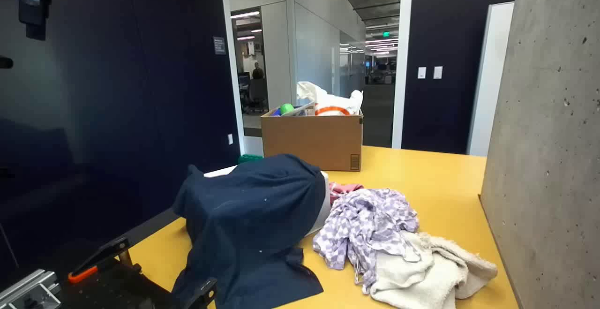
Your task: Put the blue shirt on the table, then put the purple shirt on the basket
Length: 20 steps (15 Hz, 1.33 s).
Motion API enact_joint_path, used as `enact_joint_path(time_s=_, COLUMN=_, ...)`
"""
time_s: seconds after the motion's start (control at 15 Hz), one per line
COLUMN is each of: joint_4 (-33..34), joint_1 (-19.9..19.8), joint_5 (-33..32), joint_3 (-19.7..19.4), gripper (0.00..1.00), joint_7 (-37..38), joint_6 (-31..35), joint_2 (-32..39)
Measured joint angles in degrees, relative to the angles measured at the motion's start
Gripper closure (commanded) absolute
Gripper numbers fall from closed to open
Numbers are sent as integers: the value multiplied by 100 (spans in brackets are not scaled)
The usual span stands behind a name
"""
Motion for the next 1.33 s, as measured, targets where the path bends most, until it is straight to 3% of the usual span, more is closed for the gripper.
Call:
enact_joint_path(time_s=0.53, joint_4=14, joint_1=-16, joint_5=-27, joint_3=-8, gripper=0, joint_7=7, joint_6=31, joint_2=6)
enact_joint_path(time_s=0.73, joint_4=153, joint_1=-267, joint_5=-249, joint_3=-154, gripper=0, joint_7=36, joint_6=404, joint_2=262)
enact_joint_path(time_s=1.0, joint_4=657, joint_1=-693, joint_5=-451, joint_3=-397, gripper=0, joint_7=397, joint_6=1449, joint_2=1396)
enact_joint_path(time_s=1.33, joint_4=1151, joint_1=-567, joint_5=-609, joint_3=-451, gripper=0, joint_7=1113, joint_6=2653, joint_2=3254)
